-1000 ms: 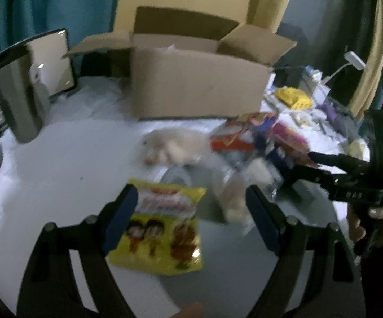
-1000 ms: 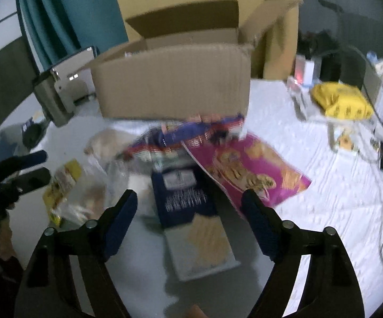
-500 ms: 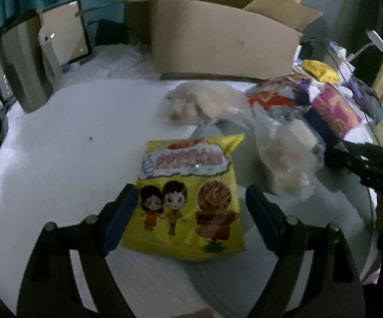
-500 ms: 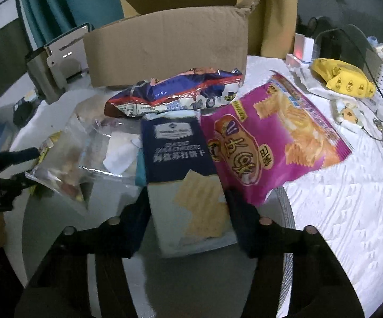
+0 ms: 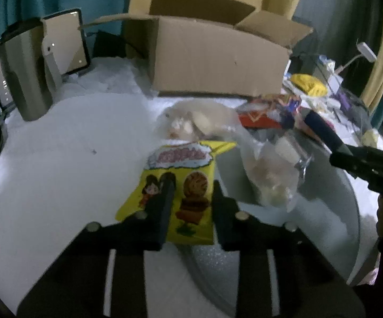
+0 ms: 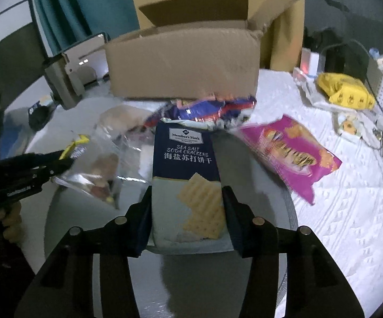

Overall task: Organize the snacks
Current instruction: 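Grasp the blue cracker box with the right gripper while the left grasps the yellow cookie bag, then carry the cracker box and yellow bag into the box and open both grippers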

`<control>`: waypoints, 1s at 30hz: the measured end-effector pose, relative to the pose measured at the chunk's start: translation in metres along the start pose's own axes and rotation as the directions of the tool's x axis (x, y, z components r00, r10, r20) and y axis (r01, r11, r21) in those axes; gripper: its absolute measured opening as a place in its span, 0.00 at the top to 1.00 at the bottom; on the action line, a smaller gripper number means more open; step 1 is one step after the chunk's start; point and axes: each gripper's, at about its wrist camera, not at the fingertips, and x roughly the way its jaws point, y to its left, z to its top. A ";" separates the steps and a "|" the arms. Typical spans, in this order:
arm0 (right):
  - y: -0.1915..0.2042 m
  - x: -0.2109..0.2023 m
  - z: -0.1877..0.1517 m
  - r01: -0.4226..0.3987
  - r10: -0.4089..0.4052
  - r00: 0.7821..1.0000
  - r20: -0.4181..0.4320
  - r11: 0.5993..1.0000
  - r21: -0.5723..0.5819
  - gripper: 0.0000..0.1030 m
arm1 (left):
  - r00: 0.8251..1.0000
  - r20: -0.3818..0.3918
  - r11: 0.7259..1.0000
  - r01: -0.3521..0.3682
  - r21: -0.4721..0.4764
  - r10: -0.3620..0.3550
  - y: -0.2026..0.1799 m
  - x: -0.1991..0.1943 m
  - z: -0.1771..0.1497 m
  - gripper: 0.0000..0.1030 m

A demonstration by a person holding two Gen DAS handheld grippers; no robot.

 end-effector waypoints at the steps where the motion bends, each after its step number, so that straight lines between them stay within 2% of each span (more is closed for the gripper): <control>1: 0.002 -0.004 0.002 0.001 -0.001 1.000 0.009 1.000 -0.004 0.50 | 1.000 0.006 1.000 0.004 -0.003 -0.004 0.001 -0.002 0.001 0.78; 5: 0.003 -0.016 0.012 0.002 -0.001 0.999 0.040 1.000 -0.013 0.50 | 1.000 0.009 0.999 0.027 -0.019 -0.027 0.006 -0.004 0.002 0.79; 8: 0.005 -0.022 0.019 0.004 -0.003 0.998 0.058 1.000 -0.023 0.50 | 0.998 -0.022 0.997 0.057 -0.043 -0.058 0.011 0.002 0.002 0.72; 9: 0.005 -0.023 0.020 0.005 -0.003 0.998 0.061 1.000 -0.026 0.50 | 0.998 -0.034 0.998 0.053 -0.041 -0.055 0.012 0.004 0.001 0.59; 10: 0.005 -0.023 0.022 0.006 -0.004 0.998 0.063 1.000 -0.026 0.50 | 0.998 -0.037 0.998 0.050 -0.037 -0.051 0.012 0.005 0.001 0.36; 12: 0.006 -0.023 0.023 0.003 -0.001 0.998 0.061 1.000 -0.028 0.50 | 0.999 -0.027 0.999 0.041 -0.017 -0.041 0.014 0.006 0.001 0.13; 16: 0.008 -0.021 0.024 0.004 -0.002 0.999 0.053 1.000 -0.031 0.50 | 0.999 -0.034 1.000 0.009 0.004 -0.009 0.019 0.013 0.006 0.13; 21: 0.012 -0.022 0.027 0.008 -0.007 0.998 0.055 1.000 -0.027 0.50 | 1.000 0.006 0.998 0.011 0.059 -0.012 0.023 0.010 0.016 0.12; 24: 0.011 -0.020 0.031 0.008 -0.007 0.998 0.056 1.000 -0.024 0.50 | 0.998 -0.042 0.996 0.046 0.082 -0.043 0.026 0.024 0.020 0.08; 29: 0.009 -0.018 0.037 0.008 -0.007 0.998 0.058 1.000 -0.020 0.50 | 0.987 -0.130 0.992 0.104 0.076 -0.094 0.029 0.048 0.017 0.08; 30: 0.008 -0.018 0.038 0.009 -0.008 0.998 0.058 1.000 -0.019 0.50 | 0.990 -0.111 0.991 0.099 0.093 -0.088 0.028 0.048 0.017 0.08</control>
